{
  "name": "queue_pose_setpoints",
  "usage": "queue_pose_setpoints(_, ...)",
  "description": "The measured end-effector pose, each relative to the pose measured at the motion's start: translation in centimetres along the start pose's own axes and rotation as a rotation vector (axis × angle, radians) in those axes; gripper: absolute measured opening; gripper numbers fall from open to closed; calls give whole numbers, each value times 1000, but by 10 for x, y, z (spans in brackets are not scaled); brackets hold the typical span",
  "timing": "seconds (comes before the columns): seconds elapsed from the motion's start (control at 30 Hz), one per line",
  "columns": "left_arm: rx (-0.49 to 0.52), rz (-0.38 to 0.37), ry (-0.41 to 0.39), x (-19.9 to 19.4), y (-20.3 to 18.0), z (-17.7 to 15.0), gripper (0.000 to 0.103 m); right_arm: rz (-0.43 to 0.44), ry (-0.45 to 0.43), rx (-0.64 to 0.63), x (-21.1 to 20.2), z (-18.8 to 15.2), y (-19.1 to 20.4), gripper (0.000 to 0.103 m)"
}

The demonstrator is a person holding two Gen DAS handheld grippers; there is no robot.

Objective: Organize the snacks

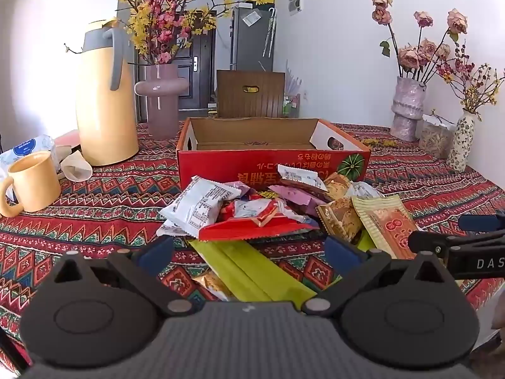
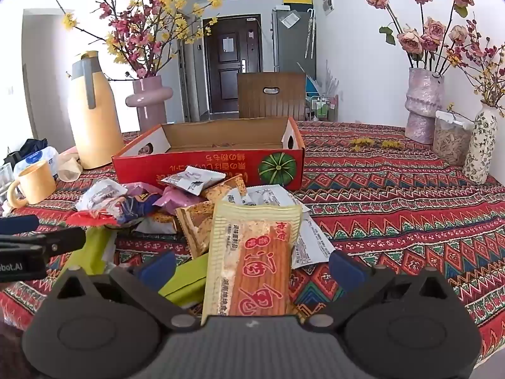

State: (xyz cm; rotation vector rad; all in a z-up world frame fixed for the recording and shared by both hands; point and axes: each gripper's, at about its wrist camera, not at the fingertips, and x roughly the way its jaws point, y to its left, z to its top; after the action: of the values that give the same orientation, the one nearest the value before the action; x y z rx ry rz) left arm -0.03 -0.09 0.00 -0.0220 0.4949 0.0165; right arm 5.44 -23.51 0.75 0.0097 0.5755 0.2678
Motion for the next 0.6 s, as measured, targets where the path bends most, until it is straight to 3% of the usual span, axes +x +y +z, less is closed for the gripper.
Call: queue_pose_setpoints(0.6,-16,-8,7,-1,1,-2,103,-4,-1,-4,-1,-1,2,103)
